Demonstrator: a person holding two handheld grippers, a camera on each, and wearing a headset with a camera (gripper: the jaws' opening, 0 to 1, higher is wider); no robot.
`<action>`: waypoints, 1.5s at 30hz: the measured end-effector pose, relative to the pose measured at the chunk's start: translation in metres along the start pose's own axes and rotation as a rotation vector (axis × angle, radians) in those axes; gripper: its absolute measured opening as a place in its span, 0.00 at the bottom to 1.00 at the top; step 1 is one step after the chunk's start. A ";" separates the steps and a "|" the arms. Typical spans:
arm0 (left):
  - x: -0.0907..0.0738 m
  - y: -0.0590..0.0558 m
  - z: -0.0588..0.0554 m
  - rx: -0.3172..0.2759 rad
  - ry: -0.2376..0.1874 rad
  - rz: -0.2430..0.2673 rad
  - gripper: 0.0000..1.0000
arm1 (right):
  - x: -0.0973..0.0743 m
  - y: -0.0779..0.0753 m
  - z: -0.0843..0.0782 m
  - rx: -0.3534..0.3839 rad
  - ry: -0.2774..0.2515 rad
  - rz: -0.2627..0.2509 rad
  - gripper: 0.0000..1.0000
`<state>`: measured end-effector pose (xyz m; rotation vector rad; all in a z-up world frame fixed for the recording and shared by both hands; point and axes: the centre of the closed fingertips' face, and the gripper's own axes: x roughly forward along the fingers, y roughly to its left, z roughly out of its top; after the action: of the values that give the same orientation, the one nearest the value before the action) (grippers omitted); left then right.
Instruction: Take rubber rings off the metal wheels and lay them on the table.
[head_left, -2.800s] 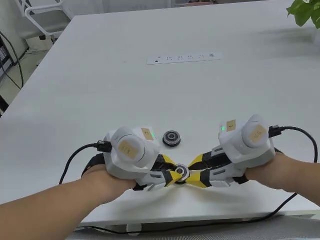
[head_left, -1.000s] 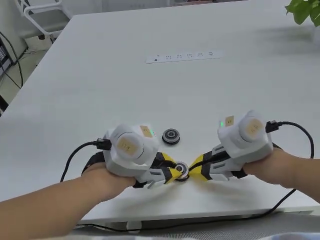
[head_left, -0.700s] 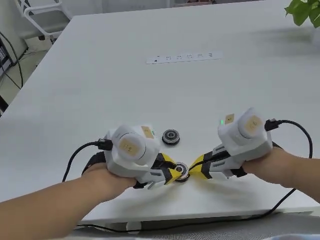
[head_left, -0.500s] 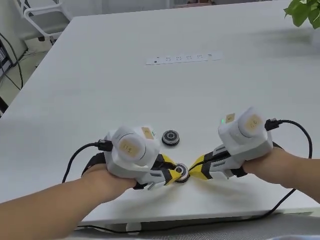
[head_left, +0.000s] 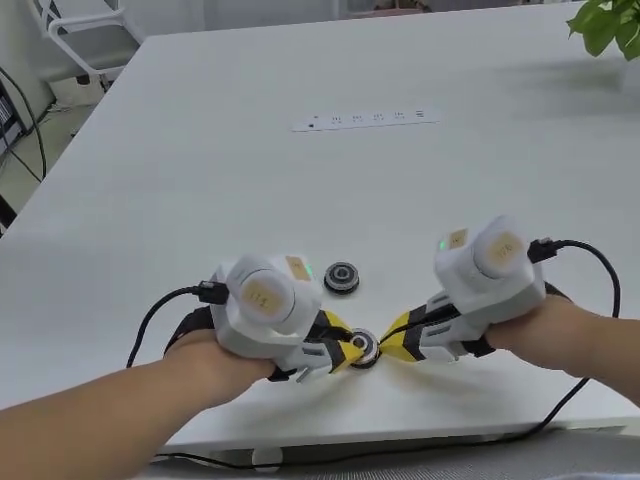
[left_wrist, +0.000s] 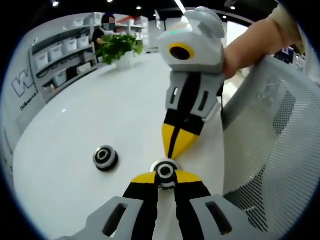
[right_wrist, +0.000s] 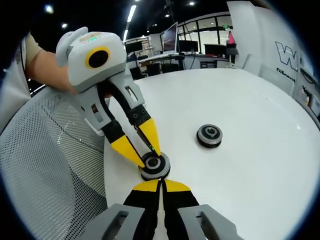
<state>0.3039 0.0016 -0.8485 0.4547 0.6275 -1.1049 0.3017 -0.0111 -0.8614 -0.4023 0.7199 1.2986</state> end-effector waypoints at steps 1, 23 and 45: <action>0.000 0.000 0.000 0.000 0.001 0.000 0.12 | 0.000 0.000 0.000 -0.016 0.007 -0.005 0.00; 0.000 0.000 0.000 0.000 0.001 0.007 0.12 | -0.006 -0.009 0.011 0.408 -0.155 0.049 0.00; 0.000 0.000 -0.001 -0.002 0.017 0.016 0.11 | -0.005 0.004 0.019 0.441 -0.179 0.094 0.00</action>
<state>0.3039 0.0016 -0.8492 0.4667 0.6390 -1.0860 0.3019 -0.0011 -0.8435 0.1040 0.8535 1.2034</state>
